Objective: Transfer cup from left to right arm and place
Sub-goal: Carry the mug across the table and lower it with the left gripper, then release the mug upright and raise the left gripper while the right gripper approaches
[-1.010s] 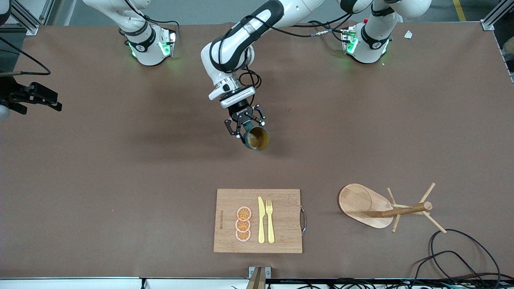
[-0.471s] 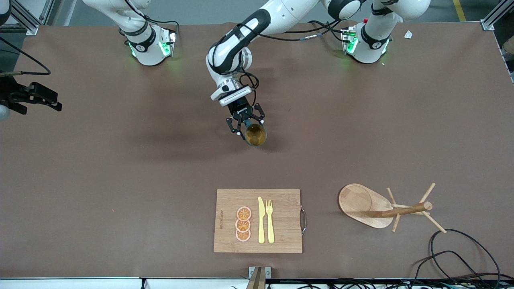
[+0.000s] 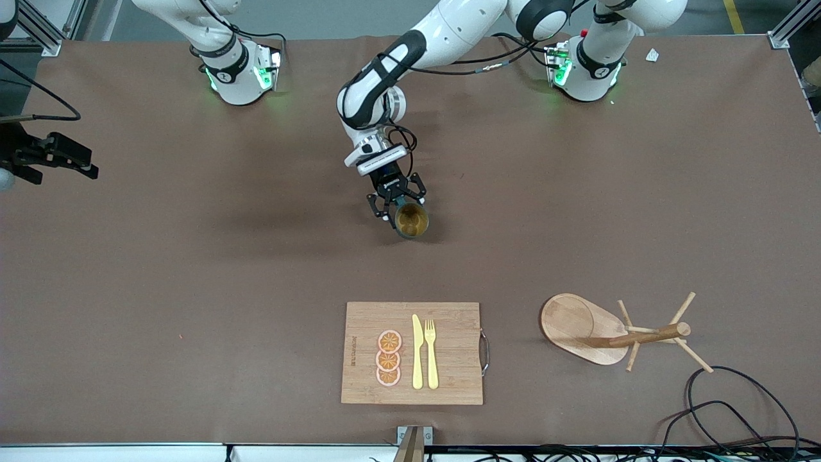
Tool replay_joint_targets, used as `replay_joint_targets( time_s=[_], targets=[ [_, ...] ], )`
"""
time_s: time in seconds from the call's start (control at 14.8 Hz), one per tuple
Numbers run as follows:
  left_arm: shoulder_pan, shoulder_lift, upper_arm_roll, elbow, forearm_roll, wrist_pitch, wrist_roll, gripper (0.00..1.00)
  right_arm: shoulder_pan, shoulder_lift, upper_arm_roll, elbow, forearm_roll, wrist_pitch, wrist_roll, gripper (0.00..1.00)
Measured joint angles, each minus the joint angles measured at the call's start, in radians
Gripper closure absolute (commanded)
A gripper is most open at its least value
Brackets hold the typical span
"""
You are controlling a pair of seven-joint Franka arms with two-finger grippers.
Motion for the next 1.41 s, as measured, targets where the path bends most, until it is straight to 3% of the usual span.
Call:
replay_joint_targets(
  time_s=[0.27,0.4,0.47,0.81,0.94,1.14,1.41],
  targets=[
    [-0.021,0.032,0.012,0.003,0.014,0.0,-0.094,0.38,0.0,0.001,0.0,-0.002,0.0,0.001,0.0,0.0],
    [-0.025,0.042,0.012,0.004,0.04,0.0,-0.133,0.08,0.0,0.001,0.0,-0.002,0.0,0.001,0.0,0.0],
    [-0.027,0.049,0.012,0.004,0.051,0.0,-0.151,0.0,0.0,0.001,0.0,-0.002,0.0,0.001,0.0,0.0],
    [-0.07,0.054,0.003,0.025,0.064,-0.003,-0.18,0.0,0.0,0.001,0.0,-0.003,0.0,0.001,0.0,0.0],
    [-0.079,0.027,-0.031,0.061,0.047,-0.008,-0.183,0.0,0.0,0.001,0.0,-0.004,0.001,0.004,0.0,0.0],
    [-0.085,-0.055,-0.067,0.104,-0.043,-0.019,-0.153,0.0,0.001,0.003,0.002,-0.047,0.021,0.073,0.0,0.0],
    [-0.077,-0.215,-0.067,0.123,-0.247,-0.021,0.034,0.0,0.031,0.017,0.01,-0.199,0.075,0.303,0.002,0.0]
  ],
)
